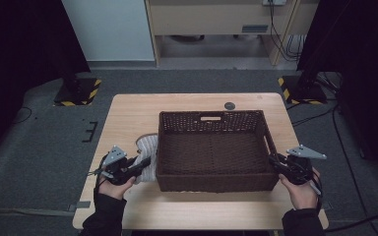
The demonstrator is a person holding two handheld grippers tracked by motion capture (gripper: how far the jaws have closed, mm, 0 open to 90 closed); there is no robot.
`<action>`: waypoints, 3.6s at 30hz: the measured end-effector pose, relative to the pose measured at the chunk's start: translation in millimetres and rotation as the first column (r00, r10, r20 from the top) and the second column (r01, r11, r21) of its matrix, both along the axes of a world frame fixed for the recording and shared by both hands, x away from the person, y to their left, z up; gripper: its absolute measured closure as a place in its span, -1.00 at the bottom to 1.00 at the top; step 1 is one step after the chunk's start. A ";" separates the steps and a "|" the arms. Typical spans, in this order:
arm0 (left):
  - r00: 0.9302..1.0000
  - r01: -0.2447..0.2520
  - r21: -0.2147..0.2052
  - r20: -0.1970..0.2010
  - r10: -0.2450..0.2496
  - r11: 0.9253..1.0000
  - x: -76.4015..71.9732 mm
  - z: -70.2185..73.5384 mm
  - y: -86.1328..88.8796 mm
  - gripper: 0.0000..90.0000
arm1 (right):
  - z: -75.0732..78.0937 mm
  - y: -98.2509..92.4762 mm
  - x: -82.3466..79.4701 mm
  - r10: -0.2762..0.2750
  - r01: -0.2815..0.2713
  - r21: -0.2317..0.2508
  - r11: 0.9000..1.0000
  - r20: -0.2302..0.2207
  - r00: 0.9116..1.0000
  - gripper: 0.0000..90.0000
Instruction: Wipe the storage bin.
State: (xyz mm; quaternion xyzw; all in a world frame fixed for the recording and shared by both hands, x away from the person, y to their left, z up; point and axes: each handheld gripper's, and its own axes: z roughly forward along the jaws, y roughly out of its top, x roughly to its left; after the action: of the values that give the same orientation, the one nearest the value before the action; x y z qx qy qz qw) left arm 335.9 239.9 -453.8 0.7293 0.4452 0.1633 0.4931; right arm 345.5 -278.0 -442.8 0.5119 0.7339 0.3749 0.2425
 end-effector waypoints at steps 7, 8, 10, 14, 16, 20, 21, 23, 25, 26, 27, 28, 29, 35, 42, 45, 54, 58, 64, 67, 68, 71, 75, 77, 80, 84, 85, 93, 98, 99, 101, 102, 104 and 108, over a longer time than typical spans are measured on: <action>1.000 -0.004 0.013 0.010 0.003 1.000 8.9 -2.6 -1.2 0.50 | -0.6 4.8 -4.8 -0.009 0.009 -0.007 1.000 -0.007 1.000 0.59; 1.000 -0.011 0.008 0.011 0.011 1.000 11.3 -3.2 -0.1 0.51 | -0.8 6.8 -5.5 -0.009 0.009 -0.002 1.000 -0.007 1.000 0.59; 1.000 -0.023 0.011 0.010 0.023 1.000 16.9 -4.0 1.7 0.50 | -0.9 11.5 -6.1 -0.003 0.002 -0.017 1.000 -0.005 1.000 0.58; 1.000 -0.018 0.018 0.005 0.018 1.000 19.7 -7.6 3.4 0.51 | -2.0 15.3 -4.5 -0.007 0.007 -0.023 1.000 -0.004 1.000 0.57; 1.000 -0.017 0.028 -0.008 0.017 0.999 18.5 -12.4 3.1 0.51 | -3.1 13.9 -4.9 0.000 0.000 -0.013 1.000 -0.005 1.000 0.57; 0.999 -0.011 0.057 -0.043 0.014 0.998 15.3 -25.6 0.8 0.50 | -4.5 13.6 -5.2 0.008 -0.008 -0.017 1.000 -0.008 1.000 0.56; 0.999 -0.009 0.061 -0.051 0.012 0.998 15.2 -27.3 0.7 0.50 | -4.8 13.5 -5.1 0.008 -0.008 -0.015 1.000 -0.011 1.000 0.56; 0.998 -0.004 0.068 -0.065 0.008 0.998 15.6 -31.0 0.3 0.50 | -5.8 13.3 -4.9 0.012 -0.012 -0.015 1.000 -0.011 1.000 0.56; 0.997 0.000 0.082 -0.079 0.007 0.997 16.4 -35.8 0.0 0.51 | -7.3 13.7 -4.5 0.014 -0.015 -0.012 1.000 -0.012 1.000 0.56; 0.996 0.002 0.089 -0.088 0.006 0.996 17.0 -38.0 0.1 0.51 | -7.2 13.8 -4.6 0.013 -0.013 -0.010 1.000 -0.014 1.000 0.56; 0.995 0.003 0.094 -0.096 0.006 0.996 17.4 -39.6 -0.1 0.51 | -7.2 13.7 -4.6 0.014 -0.014 -0.010 1.000 -0.013 1.000 0.56; 0.995 0.001 0.095 -0.102 0.009 0.996 17.9 -42.2 -0.6 0.51 | -7.4 13.5 -4.4 0.016 -0.016 -0.009 1.000 -0.010 1.000 0.56; 0.994 0.003 0.108 -0.113 0.009 0.994 18.7 -45.0 -0.8 0.51 | -7.5 13.6 -4.5 0.012 -0.012 -0.005 1.000 -0.011 1.000 0.56; 0.994 -0.013 0.083 -0.105 0.021 0.996 16.9 -40.2 3.6 0.50 | -7.8 13.1 -4.7 0.014 -0.014 -0.002 1.000 -0.012 1.000 0.55; 1.000 -0.023 -0.036 0.007 0.023 0.999 -1.3 0.1 16.8 0.50 | -6.0 10.6 -6.4 0.011 -0.011 0.005 1.000 0.002 1.000 0.44; 0.999 -0.012 -0.060 0.031 0.014 0.998 -8.5 11.1 19.3 0.50 | -3.8 10.3 -8.6 0.015 -0.016 0.010 1.000 0.015 1.000 0.41; 1.000 0.011 0.007 0.013 -0.011 1.000 -13.8 -0.2 6.9 0.50 | -2.8 10.3 -10.6 0.023 -0.023 0.002 1.000 0.010 1.000 0.51; 1.000 0.010 0.030 -0.022 -0.009 1.000 -11.9 -12.8 6.0 0.50 | -3.3 10.4 -11.1 0.024 -0.024 0.001 1.000 0.011 1.000 0.52; 0.995 0.028 0.094 -0.096 -0.019 0.995 -5.8 -32.8 3.0 0.50 | -3.8 10.5 -11.1 0.022 -0.022 0.003 1.000 0.014 1.000 0.52; 0.993 0.027 0.120 -0.119 -0.013 0.992 -4.9 -40.7 -0.1 0.50 | -4.1 10.4 -11.0 0.023 -0.023 0.005 1.000 0.013 1.000 0.52; 0.992 0.027 0.127 -0.126 -0.011 0.992 -4.8 -42.8 -0.7 0.50 | -4.4 10.6 -11.0 0.022 -0.022 0.005 1.000 0.015 1.000 0.52; 0.990 0.031 0.149 -0.141 -0.010 0.988 -4.7 -48.5 -2.4 0.50 | -4.6 10.5 -11.0 0.021 -0.021 0.007 1.000 0.015 1.000 0.52; 0.993 0.015 0.106 -0.116 -0.002 0.994 -7.6 -34.6 5.7 0.49 | -4.7 10.5 -11.2 0.020 -0.020 0.008 1.000 0.013 1.000 0.52; 0.997 -0.001 0.066 -0.082 0.006 0.998 -12.1 -23.2 10.9 0.49 | -4.7 10.4 -11.1 0.020 -0.020 0.009 1.000 0.013 1.000 0.52; 0.999 -0.004 0.013 -0.037 0.005 1.000 -19.3 -7.2 16.0 0.49 | -4.7 10.4 -10.9 0.021 -0.021 0.007 1.000 0.015 1.000 0.52; 1.000 -0.001 -0.039 0.009 0.001 0.999 -29.8 8.6 19.0 0.49 | -4.7 10.4 -10.9 0.021 -0.021 0.007 1.000 0.015 1.000 0.52; 1.000 0.003 -0.048 0.019 -0.002 0.999 -33.1 11.5 18.5 0.49 | -4.7 10.4 -11.0 0.021 -0.022 0.007 1.000 0.014 1.000 0.52; 1.000 0.009 0.018 -0.013 -0.009 1.000 -36.7 -3.3 6.8 0.49 | -4.8 10.3 -10.9 0.022 -0.022 0.006 1.000 0.015 1.000 0.52; 0.998 -0.004 0.060 -0.061 0.008 0.998 -33.0 -19.9 2.4 0.49 | -5.0 10.3 -10.7 0.022 -0.022 0.007 1.000 0.015 1.000 0.52; 0.998 -0.006 0.069 -0.068 0.011 0.998 -32.7 -22.1 1.5 0.49 | -5.1 10.5 -10.8 0.021 -0.021 0.006 1.000 0.013 1.000 0.52; 0.996 -0.008 0.088 -0.084 0.016 0.996 -31.8 -27.0 -0.5 0.49 | -5.1 10.5 -10.8 0.021 -0.021 0.006 1.000 0.013 1.000 0.52; 0.996 -0.009 0.094 -0.092 0.017 0.996 -31.1 -29.8 -1.0 0.49 | -5.1 10.5 -10.8 0.021 -0.021 0.006 1.000 0.014 1.000 0.52; 0.994 -0.005 0.101 -0.109 0.016 0.995 -30.3 -32.8 -0.8 0.49 | -5.2 10.4 -10.8 0.021 -0.021 0.008 1.000 0.014 1.000 0.52; 0.987 0.009 0.160 -0.157 0.017 0.987 -28.2 -44.7 -5.8 0.49 | -5.4 10.4 -10.7 0.021 -0.021 0.008 1.000 0.014 1.000 0.52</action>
State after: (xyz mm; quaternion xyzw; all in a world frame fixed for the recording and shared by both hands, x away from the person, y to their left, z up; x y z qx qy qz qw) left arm 307.7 234.1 -498.5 0.7763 0.4698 0.1411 0.3959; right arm 334.8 -267.6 -448.2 0.5025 0.7361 0.3839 0.2416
